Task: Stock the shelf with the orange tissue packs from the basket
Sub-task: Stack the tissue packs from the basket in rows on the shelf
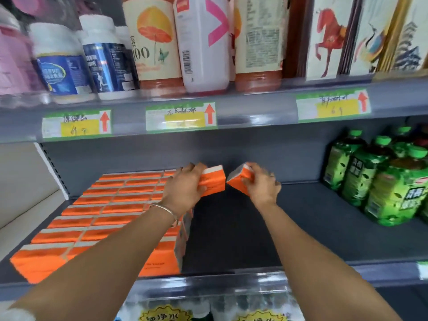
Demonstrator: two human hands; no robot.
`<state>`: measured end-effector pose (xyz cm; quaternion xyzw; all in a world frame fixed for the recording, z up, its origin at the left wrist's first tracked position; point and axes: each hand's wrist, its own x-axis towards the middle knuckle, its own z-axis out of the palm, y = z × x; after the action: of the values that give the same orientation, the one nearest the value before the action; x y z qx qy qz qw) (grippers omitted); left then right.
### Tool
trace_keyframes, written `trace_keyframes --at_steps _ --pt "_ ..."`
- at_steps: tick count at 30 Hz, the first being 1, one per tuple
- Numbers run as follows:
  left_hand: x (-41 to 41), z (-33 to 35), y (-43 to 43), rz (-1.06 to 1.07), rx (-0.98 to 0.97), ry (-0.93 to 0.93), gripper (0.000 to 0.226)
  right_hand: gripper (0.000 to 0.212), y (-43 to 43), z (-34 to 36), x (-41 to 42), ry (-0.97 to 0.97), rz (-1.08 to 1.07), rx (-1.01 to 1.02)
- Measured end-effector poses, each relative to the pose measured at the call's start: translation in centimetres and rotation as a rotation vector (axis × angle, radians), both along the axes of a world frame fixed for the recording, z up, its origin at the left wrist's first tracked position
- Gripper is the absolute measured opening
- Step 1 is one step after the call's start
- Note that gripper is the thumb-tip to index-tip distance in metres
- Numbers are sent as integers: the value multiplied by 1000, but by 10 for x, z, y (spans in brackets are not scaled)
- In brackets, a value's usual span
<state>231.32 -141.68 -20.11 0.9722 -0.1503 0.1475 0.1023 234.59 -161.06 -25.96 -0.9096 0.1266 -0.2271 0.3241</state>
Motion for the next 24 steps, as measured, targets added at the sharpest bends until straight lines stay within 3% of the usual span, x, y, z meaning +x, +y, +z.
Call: trace_keyframes --at_steps 4,9,15,19,24 --pt "31 -3 -7 -23 18 0 49 44 -6 -15 45 78 115 -272" --pt "58 -8 -11 -23 39 6 49 46 0 -30 89 159 231 -414" --pt "75 -12 -17 -38 49 0 50 44 4 -40 108 11 156 -462" --pt "80 -13 -24 -71 19 10 52 51 -2 -42 100 30 102 -538" --pt "83 -19 -38 -69 50 44 50 55 -12 -41 88 -25 149 -449"
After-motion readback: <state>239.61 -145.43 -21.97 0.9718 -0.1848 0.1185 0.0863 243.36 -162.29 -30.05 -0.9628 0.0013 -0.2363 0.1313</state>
